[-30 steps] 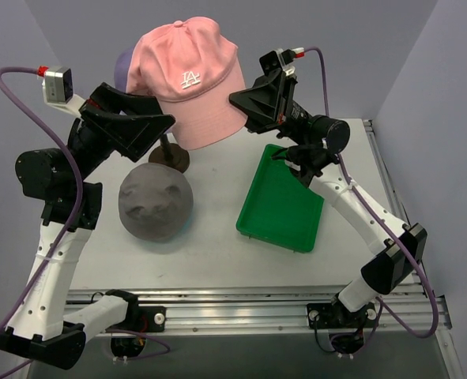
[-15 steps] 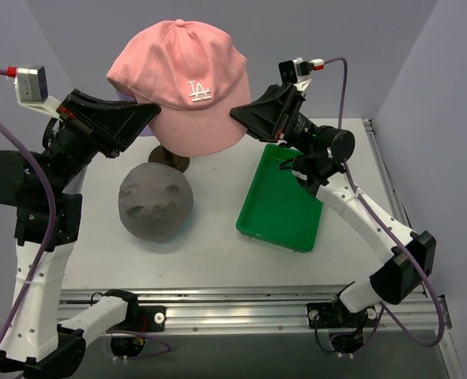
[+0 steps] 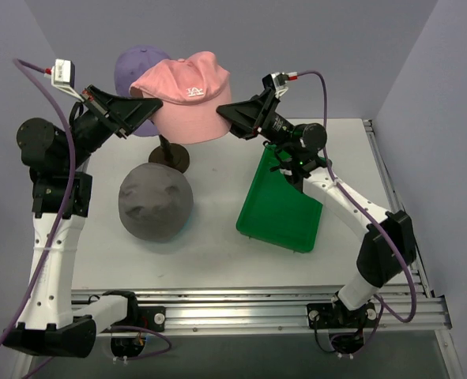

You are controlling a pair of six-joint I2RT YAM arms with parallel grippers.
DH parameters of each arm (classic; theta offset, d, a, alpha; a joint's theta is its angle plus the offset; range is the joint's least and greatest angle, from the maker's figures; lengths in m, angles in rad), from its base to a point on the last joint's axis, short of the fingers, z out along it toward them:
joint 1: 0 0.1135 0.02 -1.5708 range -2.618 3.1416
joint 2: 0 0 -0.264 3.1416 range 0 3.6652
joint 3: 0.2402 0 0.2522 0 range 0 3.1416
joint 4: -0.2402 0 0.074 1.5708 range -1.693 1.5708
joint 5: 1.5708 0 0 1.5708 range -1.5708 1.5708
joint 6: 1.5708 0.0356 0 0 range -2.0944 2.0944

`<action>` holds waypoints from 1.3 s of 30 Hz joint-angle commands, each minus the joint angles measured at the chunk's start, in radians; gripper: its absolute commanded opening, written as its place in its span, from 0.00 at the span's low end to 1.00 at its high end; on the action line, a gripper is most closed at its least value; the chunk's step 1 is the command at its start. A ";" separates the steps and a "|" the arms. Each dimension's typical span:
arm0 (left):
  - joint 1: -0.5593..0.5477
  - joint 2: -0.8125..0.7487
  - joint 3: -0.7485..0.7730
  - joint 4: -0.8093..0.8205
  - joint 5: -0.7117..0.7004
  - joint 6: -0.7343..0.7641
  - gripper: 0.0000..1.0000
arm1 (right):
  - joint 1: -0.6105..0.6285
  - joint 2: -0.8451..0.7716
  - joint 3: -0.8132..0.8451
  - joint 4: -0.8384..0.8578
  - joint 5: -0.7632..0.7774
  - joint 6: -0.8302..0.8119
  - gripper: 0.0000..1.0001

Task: Stack the hats

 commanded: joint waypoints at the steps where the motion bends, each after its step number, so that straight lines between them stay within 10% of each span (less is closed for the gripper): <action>1: 0.025 0.053 0.004 -0.012 0.081 -0.045 0.02 | -0.002 0.036 0.034 0.246 -0.016 0.071 0.28; 14: 0.078 0.034 -0.019 0.058 0.169 -0.175 0.02 | -0.057 0.007 0.012 0.167 -0.074 0.030 0.53; 26: 0.084 0.005 0.045 0.013 0.172 -0.231 0.02 | -0.029 -0.354 0.052 -1.084 0.186 -1.146 0.57; 39: 0.085 -0.054 0.048 -0.112 -0.032 -0.217 0.02 | 0.488 -0.394 0.178 -1.245 0.933 -1.766 0.65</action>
